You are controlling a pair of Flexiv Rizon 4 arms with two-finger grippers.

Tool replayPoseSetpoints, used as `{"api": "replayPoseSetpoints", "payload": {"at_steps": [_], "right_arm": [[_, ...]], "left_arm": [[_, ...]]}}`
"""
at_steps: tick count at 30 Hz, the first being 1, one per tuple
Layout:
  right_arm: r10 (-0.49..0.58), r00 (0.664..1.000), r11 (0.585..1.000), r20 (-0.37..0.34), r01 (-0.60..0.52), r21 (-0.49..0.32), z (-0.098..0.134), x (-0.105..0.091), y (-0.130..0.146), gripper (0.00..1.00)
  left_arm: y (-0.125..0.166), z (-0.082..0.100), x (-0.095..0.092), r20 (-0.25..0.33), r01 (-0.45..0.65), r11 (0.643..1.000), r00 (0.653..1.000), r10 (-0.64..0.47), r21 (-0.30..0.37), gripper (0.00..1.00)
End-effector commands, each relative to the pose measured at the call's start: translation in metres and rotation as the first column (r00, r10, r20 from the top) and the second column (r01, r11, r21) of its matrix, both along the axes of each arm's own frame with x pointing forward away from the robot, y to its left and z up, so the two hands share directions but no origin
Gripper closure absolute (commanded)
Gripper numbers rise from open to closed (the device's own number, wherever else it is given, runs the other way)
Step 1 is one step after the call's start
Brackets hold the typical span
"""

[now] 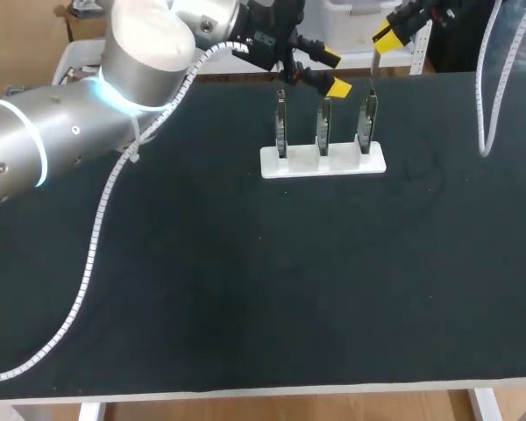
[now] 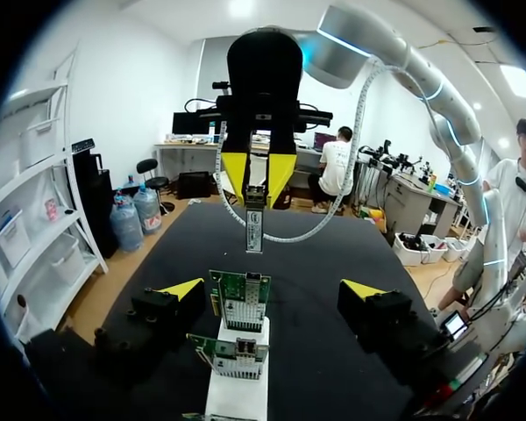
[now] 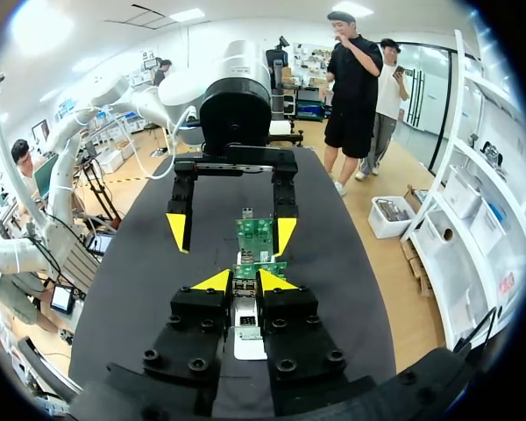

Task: Pick up the optical module with the left hand, and insert it into the network port with the right hand.

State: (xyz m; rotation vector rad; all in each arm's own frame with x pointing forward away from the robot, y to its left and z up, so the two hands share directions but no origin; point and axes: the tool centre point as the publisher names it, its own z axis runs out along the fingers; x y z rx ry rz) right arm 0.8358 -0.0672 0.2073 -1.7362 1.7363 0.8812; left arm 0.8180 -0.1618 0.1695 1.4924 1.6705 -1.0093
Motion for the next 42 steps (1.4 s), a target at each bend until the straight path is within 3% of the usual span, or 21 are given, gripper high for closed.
{"api": "replayPoseSetpoints", "payload": {"at_steps": [1, 19, 25, 42], "right_arm": [[0.467, 0.792, 0.88, -0.392, -0.457, 0.125, 0.002, 0.007, -0.001, 1.0], [0.473, 0.788, 0.876, -0.395, -0.468, 0.116, 0.003, 0.004, -0.002, 1.0], [0.514, 0.76, 0.851, -0.398, -0.509, 0.128, 0.002, -0.001, -0.001, 1.0], [0.525, 0.73, 0.84, -0.437, -0.527, 0.128, -0.016, -0.001, -0.002, 1.0]], "left_arm": [[-0.001, 0.001, 0.004, -0.006, 0.006, 1.0, 1.0, -0.006, 0.008, 0.0], [-0.005, 0.002, 0.002, 0.01, 0.024, 1.0, 1.0, -0.024, 0.01, 0.0], [-0.005, 0.002, 0.002, 0.01, 0.024, 1.0, 1.0, -0.024, 0.01, 0.0], [-0.005, 0.002, 0.002, 0.01, 0.024, 1.0, 1.0, -0.024, 0.01, 0.0]]}}
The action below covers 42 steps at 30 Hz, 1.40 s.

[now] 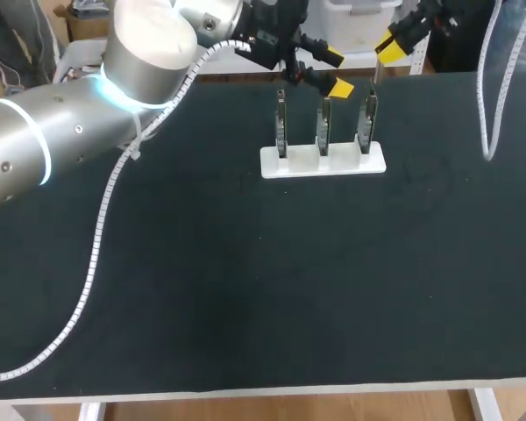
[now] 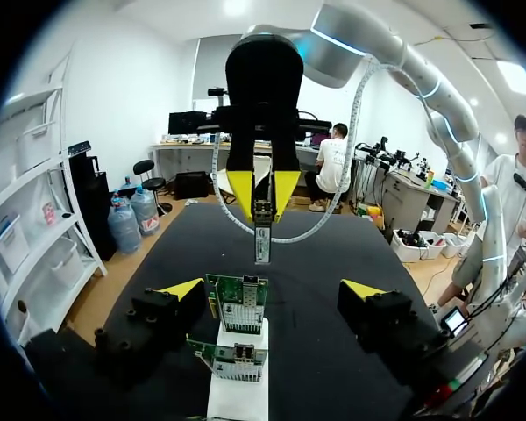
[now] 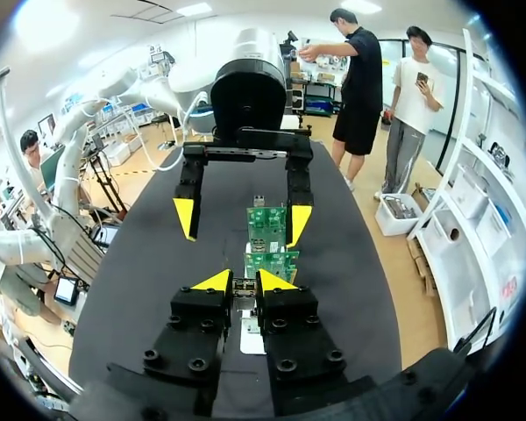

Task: Pick up the optical module with the left hand, and insert it into the network port with the right hand.

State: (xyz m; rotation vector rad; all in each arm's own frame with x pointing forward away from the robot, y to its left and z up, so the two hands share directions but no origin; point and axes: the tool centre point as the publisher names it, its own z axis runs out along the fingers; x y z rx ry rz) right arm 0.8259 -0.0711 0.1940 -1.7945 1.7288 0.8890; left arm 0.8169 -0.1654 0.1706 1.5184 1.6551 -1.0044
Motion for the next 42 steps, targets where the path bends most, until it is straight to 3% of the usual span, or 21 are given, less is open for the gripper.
{"api": "replayPoseSetpoints", "payload": {"at_steps": [1, 42], "right_arm": [[0.495, 0.75, 0.861, -0.438, -0.49, 0.134, -0.003, 0.009, 0.002, 1.0], [0.55, 0.688, 0.822, -0.473, -0.546, 0.161, -0.016, 0.014, 0.001, 1.0]], "left_arm": [[-0.001, 0.0, 0.003, -0.002, 0.005, 1.0, 1.0, -0.005, 0.004, 0.0], [-0.001, 0.0, 0.003, -0.002, 0.005, 1.0, 1.0, -0.005, 0.004, 0.0]]}}
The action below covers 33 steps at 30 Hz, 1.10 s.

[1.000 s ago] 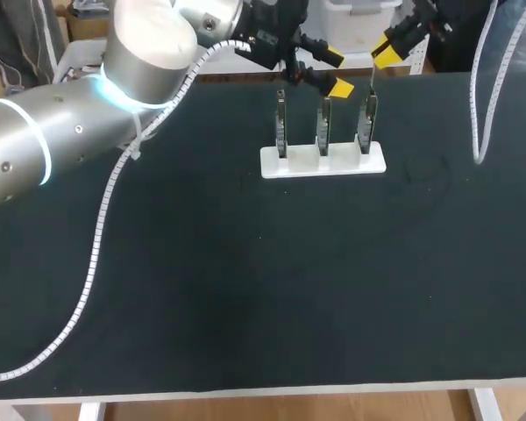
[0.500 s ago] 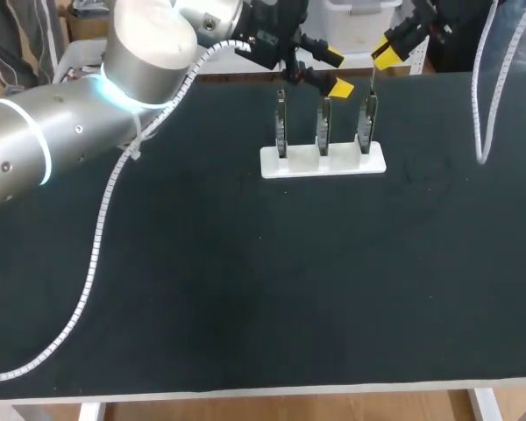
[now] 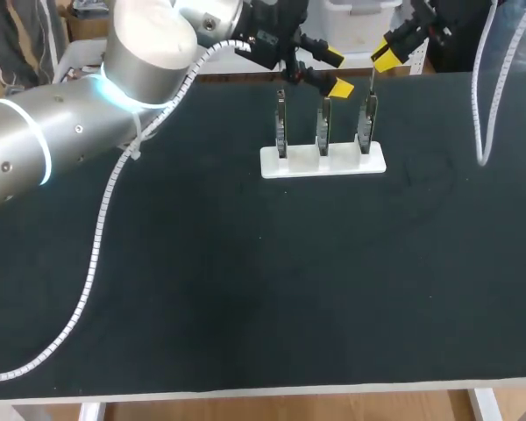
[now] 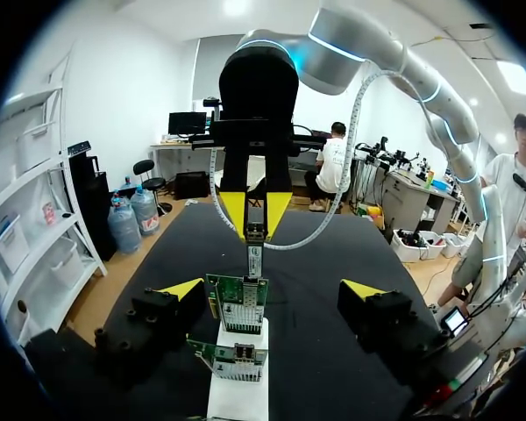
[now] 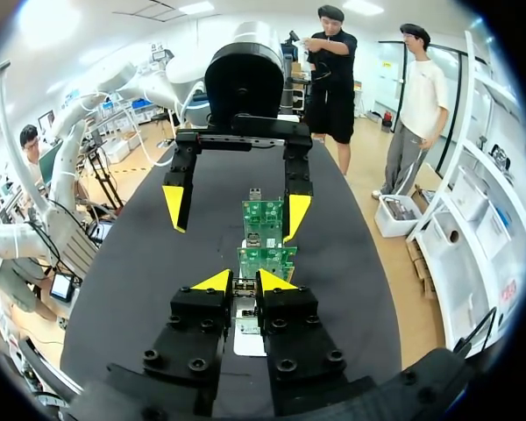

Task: Pick up the optical module with the left hand, and insert it into the network port with the right hand.

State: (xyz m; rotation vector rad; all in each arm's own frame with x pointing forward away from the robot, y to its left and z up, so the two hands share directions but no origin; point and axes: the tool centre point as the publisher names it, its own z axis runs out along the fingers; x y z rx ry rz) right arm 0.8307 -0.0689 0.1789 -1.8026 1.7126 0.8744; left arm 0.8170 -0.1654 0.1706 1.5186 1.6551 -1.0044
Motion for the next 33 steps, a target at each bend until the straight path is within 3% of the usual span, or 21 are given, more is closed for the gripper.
{"api": "replayPoseSetpoints", "payload": {"at_steps": [1, 33], "right_arm": [[0.541, 0.682, 0.825, -0.491, -0.543, 0.155, -0.0015, 0.0093, -0.0016, 1.0], [0.545, 0.667, 0.821, -0.509, -0.547, 0.164, -0.0097, 0.0149, 0.0008, 1.0]], "left_arm": [[-0.001, 0.0005, 0.0028, -0.002, 0.005, 1.0, 1.0, -0.005, 0.004, 0.0], [-0.001, 0.0005, 0.0028, -0.002, 0.005, 1.0, 1.0, -0.005, 0.004, 0.0]]}}
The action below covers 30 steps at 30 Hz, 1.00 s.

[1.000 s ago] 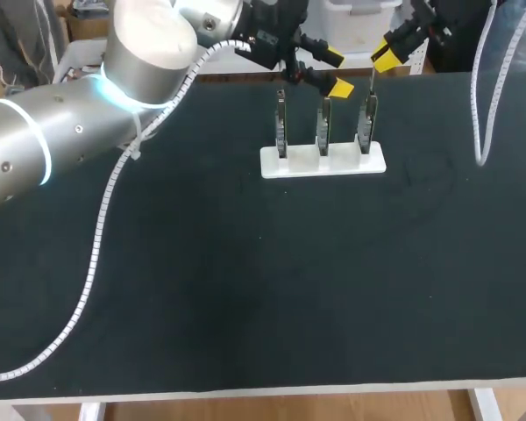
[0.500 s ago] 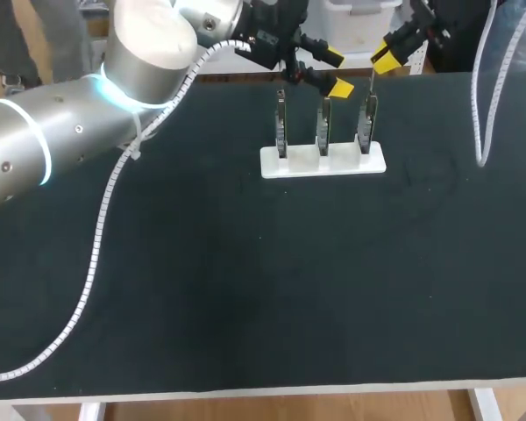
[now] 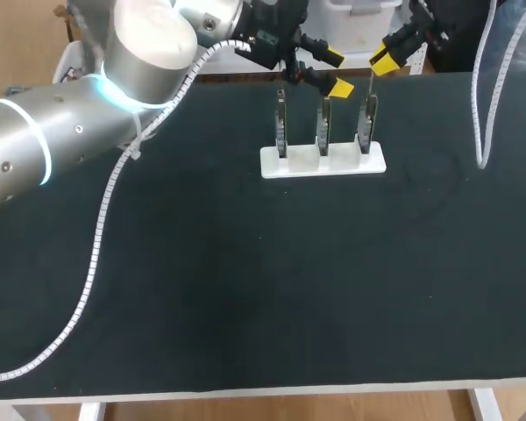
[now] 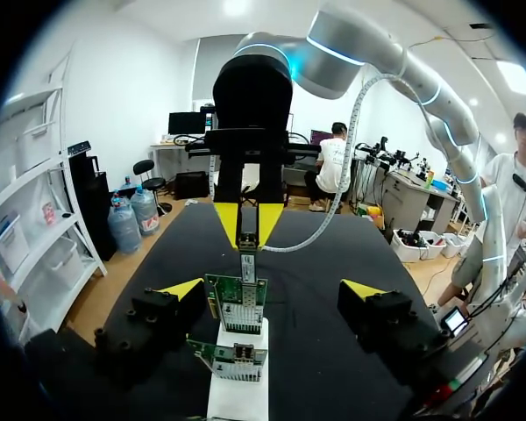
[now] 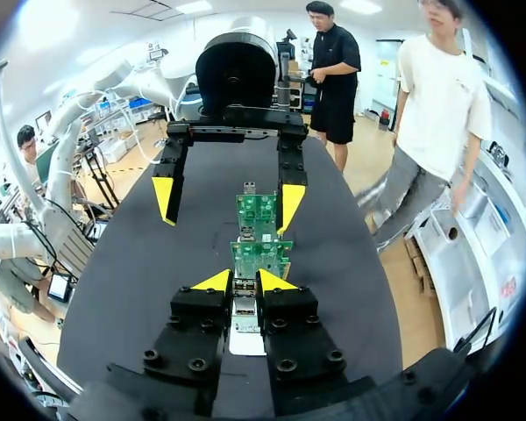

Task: Pick up the optical module with the left hand, and insert it into the network port with the right hand.

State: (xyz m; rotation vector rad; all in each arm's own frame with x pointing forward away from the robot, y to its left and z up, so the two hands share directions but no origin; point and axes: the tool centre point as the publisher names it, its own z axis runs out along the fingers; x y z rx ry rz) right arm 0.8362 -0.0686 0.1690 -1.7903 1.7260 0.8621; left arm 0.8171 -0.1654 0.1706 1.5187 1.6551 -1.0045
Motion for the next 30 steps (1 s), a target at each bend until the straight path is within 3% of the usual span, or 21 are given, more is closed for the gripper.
{"api": "replayPoseSetpoints", "payload": {"at_steps": [1, 30], "right_arm": [[0.558, 0.656, 0.813, -0.508, -0.555, 0.175, 0.0002, 0.0095, 0.0005, 1.0], [0.549, 0.653, 0.819, -0.521, -0.543, 0.183, -0.0055, 0.0066, 0.0009, 1.0]], "left_arm": [[-0.001, 0.0005, 0.0028, -0.002, 0.005, 1.0, 1.0, -0.005, 0.004, 0.0], [-0.001, 0.0005, 0.0028, -0.002, 0.005, 1.0, 1.0, -0.005, 0.004, 0.0]]}}
